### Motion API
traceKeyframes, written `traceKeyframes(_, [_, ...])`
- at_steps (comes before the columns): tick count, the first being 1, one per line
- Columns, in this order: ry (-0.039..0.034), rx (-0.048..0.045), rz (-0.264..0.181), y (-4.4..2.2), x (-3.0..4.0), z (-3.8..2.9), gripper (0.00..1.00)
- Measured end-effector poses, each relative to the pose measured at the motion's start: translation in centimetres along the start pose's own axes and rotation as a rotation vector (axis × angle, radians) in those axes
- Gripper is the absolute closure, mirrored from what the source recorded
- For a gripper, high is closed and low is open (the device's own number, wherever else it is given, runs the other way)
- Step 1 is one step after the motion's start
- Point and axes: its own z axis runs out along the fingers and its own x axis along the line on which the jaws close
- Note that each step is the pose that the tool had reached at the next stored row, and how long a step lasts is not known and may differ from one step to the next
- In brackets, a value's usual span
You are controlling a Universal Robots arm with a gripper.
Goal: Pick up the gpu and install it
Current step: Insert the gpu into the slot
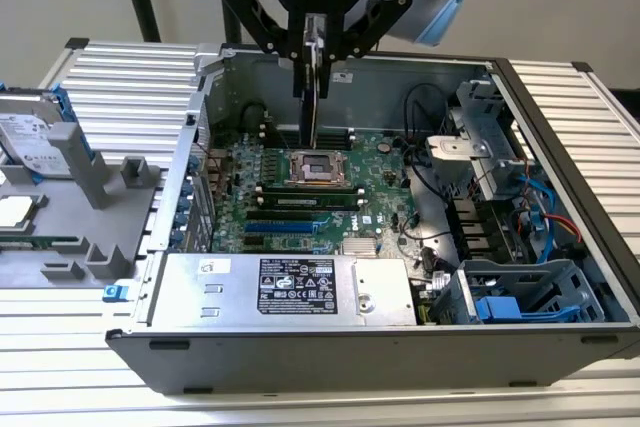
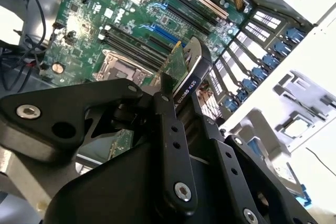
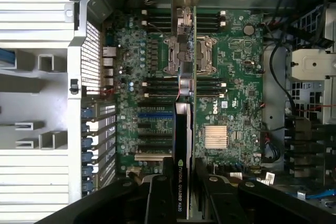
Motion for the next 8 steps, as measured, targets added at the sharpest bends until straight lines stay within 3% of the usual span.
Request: traceKeyframes(8, [0.0000, 0.0000, 0.000, 0.01, -0.62, 0.00, 1.00])
